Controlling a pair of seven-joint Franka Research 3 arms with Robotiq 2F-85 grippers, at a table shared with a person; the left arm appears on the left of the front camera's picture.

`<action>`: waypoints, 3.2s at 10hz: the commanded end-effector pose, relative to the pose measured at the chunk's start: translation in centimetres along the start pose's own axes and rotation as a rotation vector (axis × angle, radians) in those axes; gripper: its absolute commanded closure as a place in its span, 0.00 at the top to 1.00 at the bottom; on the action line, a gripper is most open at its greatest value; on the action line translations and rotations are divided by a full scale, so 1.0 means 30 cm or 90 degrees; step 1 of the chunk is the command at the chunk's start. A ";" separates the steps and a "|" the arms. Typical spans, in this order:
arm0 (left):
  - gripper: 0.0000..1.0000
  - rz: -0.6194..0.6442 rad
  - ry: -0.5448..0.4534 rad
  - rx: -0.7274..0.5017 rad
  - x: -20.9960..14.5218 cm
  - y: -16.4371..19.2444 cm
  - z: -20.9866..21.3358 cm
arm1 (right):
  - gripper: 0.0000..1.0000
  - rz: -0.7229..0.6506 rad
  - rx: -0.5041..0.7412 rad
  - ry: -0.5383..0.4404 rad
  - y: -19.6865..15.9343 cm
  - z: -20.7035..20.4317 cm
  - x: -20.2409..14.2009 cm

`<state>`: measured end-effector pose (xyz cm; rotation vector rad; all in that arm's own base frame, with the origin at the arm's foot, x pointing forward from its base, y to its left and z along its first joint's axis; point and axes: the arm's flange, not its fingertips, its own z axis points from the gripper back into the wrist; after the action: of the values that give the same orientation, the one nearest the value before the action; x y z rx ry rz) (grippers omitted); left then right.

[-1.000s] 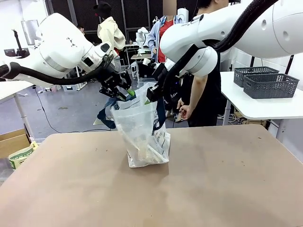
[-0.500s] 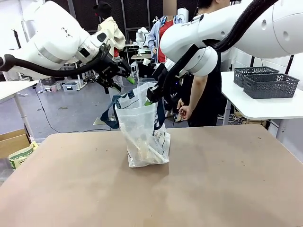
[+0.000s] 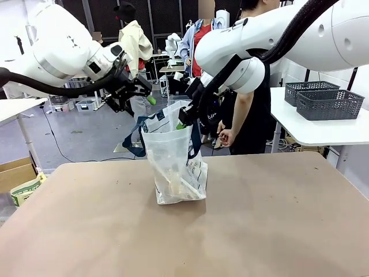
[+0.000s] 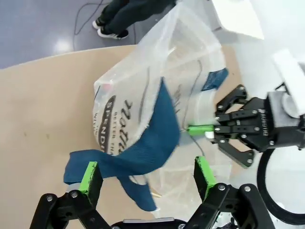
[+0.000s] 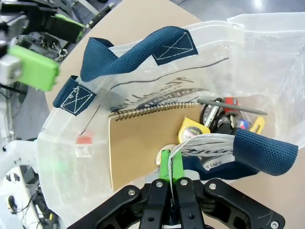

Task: Transfer purchased items from the store into the shopping bag.
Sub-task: Move the Reusable shopping bag to the right side of the table.

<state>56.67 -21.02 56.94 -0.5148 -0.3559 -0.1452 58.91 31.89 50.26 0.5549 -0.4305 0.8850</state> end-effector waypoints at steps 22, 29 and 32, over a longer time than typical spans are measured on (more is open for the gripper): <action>1.00 0.004 0.020 -0.030 0.113 -0.084 -0.191 | 0.00 0.063 0.007 0.005 0.042 -0.002 0.007; 1.00 0.080 -0.033 -0.050 0.172 -0.136 -0.283 | 0.00 0.178 0.039 -0.005 0.044 -0.024 -0.011; 1.00 0.090 -0.042 -0.069 0.178 -0.150 -0.302 | 0.00 0.196 0.048 -0.007 0.043 -0.047 0.002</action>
<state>62.93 -29.25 53.75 -0.6244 -0.3722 -0.0298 57.84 33.41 49.75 0.5263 -0.4916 1.1704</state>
